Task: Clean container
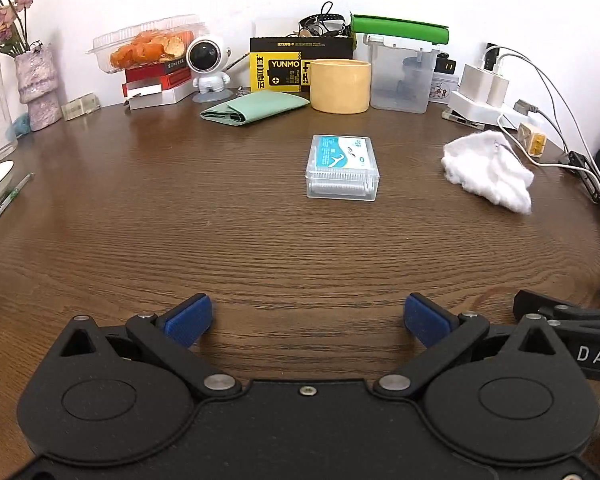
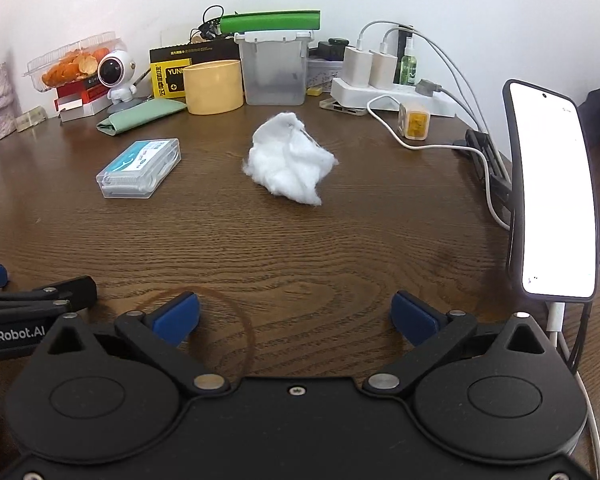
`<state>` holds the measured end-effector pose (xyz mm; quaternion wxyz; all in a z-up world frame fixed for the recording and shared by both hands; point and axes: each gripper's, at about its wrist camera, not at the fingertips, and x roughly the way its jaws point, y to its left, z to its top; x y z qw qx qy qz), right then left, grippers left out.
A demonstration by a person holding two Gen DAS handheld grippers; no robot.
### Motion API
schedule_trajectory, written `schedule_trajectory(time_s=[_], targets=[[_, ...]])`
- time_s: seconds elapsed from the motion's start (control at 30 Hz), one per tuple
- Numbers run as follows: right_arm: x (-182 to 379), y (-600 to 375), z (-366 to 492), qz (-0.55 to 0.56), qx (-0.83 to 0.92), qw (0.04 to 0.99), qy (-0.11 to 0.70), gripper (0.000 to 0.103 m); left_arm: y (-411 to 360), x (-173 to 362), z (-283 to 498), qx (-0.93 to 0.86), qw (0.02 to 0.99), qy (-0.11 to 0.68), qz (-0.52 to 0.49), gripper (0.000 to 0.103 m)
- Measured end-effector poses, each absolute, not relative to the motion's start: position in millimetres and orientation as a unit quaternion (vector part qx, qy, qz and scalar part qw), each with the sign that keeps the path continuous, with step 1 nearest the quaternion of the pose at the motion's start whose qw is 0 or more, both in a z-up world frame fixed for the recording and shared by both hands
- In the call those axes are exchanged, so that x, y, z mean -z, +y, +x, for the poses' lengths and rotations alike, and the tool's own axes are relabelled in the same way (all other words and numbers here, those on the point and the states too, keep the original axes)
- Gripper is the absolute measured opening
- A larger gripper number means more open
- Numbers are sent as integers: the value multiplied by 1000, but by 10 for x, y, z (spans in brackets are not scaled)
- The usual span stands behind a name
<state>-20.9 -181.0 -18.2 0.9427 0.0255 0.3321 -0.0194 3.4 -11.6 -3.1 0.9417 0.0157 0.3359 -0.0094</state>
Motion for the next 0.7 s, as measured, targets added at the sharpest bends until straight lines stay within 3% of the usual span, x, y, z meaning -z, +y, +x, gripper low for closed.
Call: schedule_trajectory(time_s=[0.7], targets=[[194, -1829, -180, 22, 7, 943, 332, 103, -134, 51, -10, -9, 942, 336, 9, 103]])
